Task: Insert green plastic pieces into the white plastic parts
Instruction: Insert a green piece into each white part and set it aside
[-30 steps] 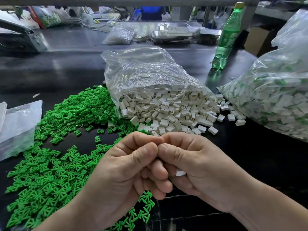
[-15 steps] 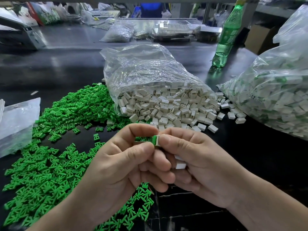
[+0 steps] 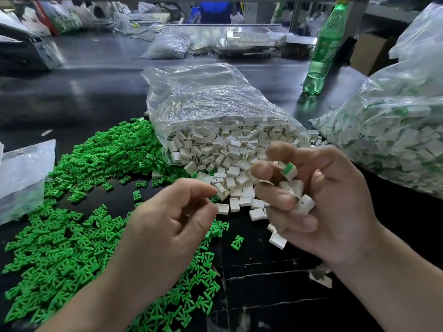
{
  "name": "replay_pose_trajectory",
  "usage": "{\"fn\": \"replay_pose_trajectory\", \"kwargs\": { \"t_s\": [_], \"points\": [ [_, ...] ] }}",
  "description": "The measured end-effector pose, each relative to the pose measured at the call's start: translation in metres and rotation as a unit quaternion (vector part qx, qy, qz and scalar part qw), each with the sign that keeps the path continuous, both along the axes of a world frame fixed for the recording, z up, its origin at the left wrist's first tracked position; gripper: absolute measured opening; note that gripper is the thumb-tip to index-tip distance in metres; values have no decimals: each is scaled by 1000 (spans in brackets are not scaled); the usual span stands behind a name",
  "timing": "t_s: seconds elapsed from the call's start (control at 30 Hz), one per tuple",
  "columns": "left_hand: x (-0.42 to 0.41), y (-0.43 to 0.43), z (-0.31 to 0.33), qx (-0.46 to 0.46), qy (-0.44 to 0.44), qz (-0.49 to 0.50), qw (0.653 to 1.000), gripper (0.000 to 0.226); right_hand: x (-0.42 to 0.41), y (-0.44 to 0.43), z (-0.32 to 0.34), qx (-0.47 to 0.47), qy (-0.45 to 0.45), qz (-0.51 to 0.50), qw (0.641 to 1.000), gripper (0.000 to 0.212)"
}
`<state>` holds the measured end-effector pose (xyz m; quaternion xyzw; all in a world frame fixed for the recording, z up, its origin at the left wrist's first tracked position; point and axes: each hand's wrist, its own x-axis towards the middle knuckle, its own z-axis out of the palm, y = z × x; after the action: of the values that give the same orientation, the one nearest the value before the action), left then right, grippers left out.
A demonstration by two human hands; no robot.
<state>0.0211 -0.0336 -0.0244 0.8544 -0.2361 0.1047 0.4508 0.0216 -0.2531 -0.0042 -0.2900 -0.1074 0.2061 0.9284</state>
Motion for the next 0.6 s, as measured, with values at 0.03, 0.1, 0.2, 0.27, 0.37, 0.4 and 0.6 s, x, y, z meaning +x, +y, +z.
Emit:
{"fn": "replay_pose_trajectory", "kwargs": {
  "t_s": [0.03,0.1,0.2,0.27,0.37,0.4,0.6],
  "points": [
    [0,0,-2,47,-7,-20,999,20,2,-3,1,-19,4,-18,1000,15],
    [-1,-5,-6,172,-19,-63,983,37,5,-9,1,-93,18,-56,994,9],
    [-1,-10,-10,283,-88,-88,951,46,7,-19,3,-344,-7,-138,929,5],
    [1,-12,-11,304,-121,-103,939,39,3,-25,7,-613,-89,-144,771,2],
    [4,-12,-13,312,-135,-127,932,31,-5,-24,16,-841,-163,-43,514,20],
    [5,-12,-14,311,-133,-133,931,27,-7,-21,17,-872,-162,-13,462,28],
    [7,-15,-14,310,-121,-121,935,27,-11,-7,13,-912,-197,75,351,33]
  ]
}}
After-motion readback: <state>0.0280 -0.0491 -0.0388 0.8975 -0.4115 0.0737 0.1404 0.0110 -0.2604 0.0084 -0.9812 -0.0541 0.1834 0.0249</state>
